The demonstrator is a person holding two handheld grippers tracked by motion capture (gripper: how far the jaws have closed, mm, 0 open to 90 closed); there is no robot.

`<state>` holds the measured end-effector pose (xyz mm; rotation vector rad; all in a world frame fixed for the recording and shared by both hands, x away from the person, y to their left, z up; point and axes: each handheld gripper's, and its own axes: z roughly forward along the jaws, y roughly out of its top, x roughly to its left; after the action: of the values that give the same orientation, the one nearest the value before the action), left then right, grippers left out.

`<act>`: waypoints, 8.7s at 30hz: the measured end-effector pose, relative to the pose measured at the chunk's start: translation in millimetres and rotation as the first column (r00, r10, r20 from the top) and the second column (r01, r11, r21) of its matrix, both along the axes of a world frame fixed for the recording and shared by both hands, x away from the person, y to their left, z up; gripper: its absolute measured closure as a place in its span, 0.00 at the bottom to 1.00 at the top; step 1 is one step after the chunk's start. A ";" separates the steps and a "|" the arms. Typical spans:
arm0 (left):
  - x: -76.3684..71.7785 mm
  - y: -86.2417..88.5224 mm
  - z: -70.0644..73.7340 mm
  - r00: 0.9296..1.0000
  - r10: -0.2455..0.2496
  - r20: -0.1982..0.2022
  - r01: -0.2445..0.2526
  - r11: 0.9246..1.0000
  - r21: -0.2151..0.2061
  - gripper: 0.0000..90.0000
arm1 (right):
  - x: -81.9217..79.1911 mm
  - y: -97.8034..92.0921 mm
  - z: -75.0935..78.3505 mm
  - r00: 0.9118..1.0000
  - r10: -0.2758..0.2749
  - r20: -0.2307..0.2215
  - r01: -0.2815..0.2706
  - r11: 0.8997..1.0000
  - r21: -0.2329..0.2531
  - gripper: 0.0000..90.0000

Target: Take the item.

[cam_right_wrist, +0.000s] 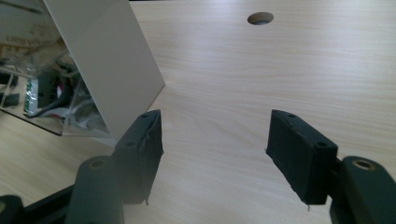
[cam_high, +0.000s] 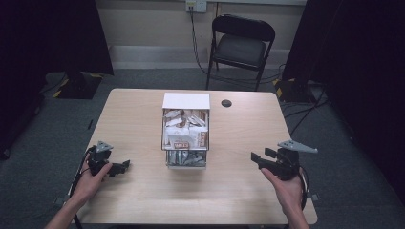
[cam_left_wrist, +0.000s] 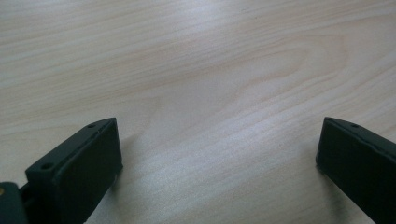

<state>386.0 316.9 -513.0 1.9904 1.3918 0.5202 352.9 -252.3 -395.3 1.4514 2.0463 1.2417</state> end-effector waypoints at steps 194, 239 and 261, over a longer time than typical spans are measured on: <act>-0.1 0.0 0.0 1.000 0.000 0.000 0.000 1.000 0.000 0.00 | 24.4 133.5 111.2 0.824 0.518 0.231 -0.550 0.829 0.104 1.00; -0.1 0.0 0.0 1.000 0.000 0.000 0.000 1.000 0.000 0.00 | 7.5 72.0 125.5 0.881 0.400 0.253 -0.430 0.900 0.075 1.00; 0.0 0.3 0.1 1.000 -0.002 -0.001 0.002 1.000 0.003 0.00 | 25.7 52.0 74.2 0.933 0.341 0.118 -0.347 0.937 0.037 1.00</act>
<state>386.0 317.1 -512.9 1.9945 1.3907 0.5214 378.7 -200.3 -321.1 1.0452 2.2709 1.4886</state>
